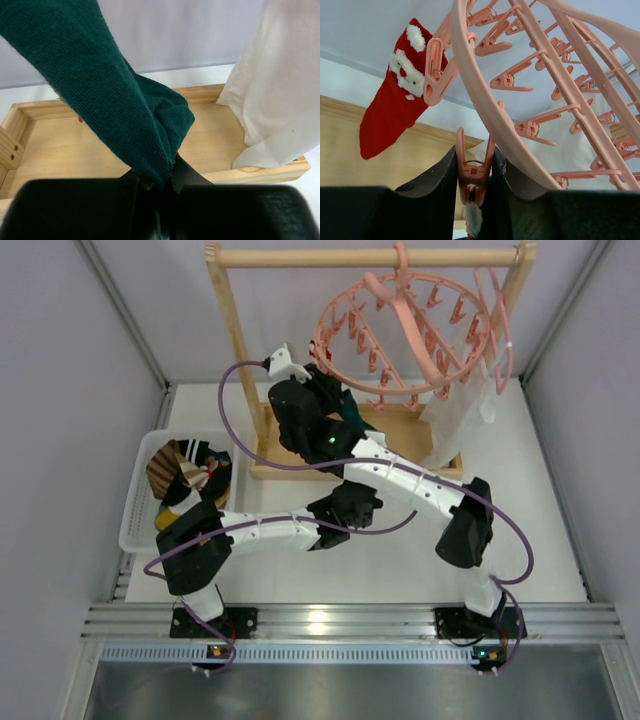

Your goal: Remove the socks clipped to the hanger

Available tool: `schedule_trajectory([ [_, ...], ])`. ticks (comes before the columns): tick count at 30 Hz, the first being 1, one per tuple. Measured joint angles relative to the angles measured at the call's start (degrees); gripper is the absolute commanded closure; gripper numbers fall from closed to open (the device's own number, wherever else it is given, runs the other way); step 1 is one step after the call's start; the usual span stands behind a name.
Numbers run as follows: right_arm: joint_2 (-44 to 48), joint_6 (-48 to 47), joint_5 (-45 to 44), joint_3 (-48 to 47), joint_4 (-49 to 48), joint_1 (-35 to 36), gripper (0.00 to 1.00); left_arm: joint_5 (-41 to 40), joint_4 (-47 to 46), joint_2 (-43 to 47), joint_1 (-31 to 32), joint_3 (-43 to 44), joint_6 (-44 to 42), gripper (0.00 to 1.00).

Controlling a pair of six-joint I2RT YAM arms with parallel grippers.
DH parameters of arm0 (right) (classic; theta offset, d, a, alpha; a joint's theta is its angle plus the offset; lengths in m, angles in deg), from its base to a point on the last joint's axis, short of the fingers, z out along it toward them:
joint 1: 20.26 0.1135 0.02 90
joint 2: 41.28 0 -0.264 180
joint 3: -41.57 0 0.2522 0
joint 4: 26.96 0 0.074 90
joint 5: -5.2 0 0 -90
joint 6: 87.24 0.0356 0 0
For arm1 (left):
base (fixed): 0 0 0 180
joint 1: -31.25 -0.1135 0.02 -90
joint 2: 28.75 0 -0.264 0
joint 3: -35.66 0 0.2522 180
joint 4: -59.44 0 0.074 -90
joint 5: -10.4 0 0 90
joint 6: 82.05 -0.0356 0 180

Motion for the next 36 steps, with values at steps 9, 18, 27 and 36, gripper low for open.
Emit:
schedule_trajectory([
  [9,0.00,4.90,3.50,-0.13,2.32,-0.24,1.00,0.81,-0.04,0.00,-0.20,-1.49,1.05,1.00],
  [18,0.11,12.17,9.22,-0.81,6.88,-2.21,1.00,1.66,-0.02,0.02,-1.11,-4.72,3.08,1.00],
  [27,1.01,17.75,14.64,-1.33,10.82,-3.10,1.00,1.86,-0.20,4.17,-1.25,-11.96,6.47,1.00],
  [36,2.23,21.66,21.81,-1.77,14.03,-4.15,0.86,-0.04,4.50,12.79,-1.33,-20.72,11.54,1.00],
])
